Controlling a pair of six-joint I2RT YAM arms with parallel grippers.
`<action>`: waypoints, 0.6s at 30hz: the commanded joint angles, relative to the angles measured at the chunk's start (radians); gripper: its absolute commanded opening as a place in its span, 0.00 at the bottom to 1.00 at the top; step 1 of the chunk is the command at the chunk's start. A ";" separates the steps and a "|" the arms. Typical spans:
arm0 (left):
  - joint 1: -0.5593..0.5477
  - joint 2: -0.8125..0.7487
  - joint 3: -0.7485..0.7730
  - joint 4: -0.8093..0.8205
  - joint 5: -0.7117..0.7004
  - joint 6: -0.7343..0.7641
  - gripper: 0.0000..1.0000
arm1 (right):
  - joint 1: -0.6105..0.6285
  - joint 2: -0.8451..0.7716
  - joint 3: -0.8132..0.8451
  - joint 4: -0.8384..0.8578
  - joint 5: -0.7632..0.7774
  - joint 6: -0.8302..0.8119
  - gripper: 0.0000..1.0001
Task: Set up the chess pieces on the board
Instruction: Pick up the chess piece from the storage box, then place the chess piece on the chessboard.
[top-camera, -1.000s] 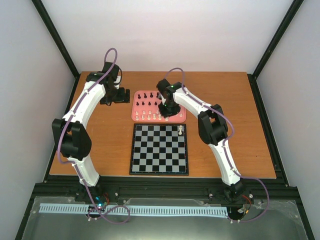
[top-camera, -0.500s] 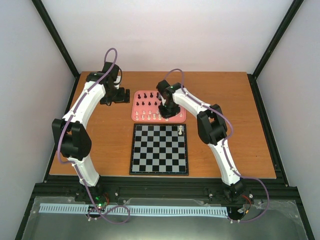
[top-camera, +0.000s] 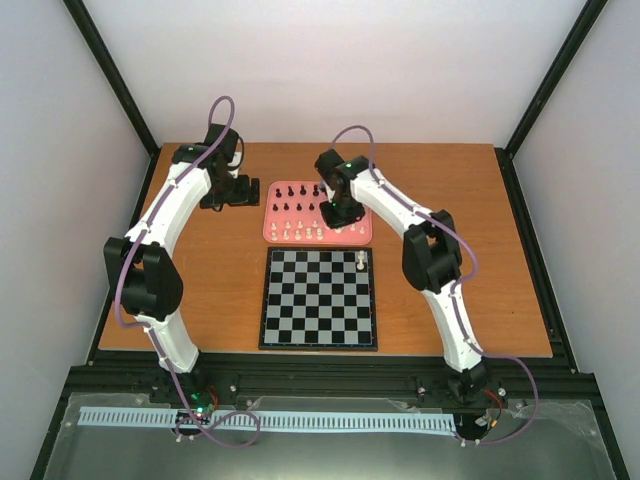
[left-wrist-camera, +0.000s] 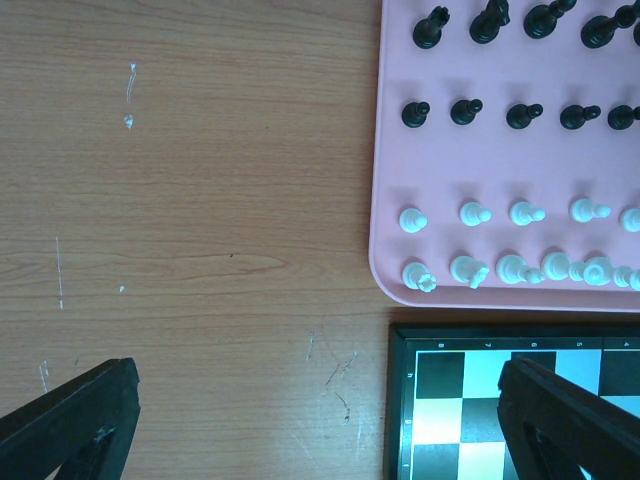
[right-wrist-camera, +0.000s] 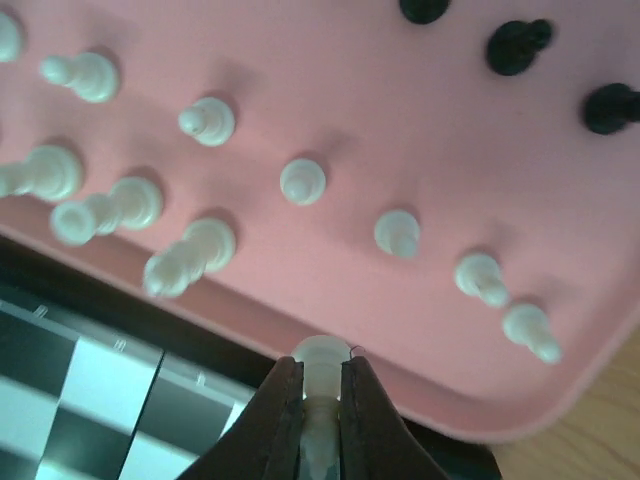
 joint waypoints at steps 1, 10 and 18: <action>0.000 -0.034 0.002 0.002 -0.001 0.005 1.00 | 0.013 -0.165 -0.029 -0.100 0.048 -0.026 0.04; 0.001 -0.029 -0.003 0.009 0.012 0.002 1.00 | 0.042 -0.455 -0.423 -0.070 0.061 0.007 0.04; 0.000 -0.029 -0.006 0.010 0.016 -0.004 1.00 | 0.051 -0.548 -0.698 0.119 0.004 0.034 0.04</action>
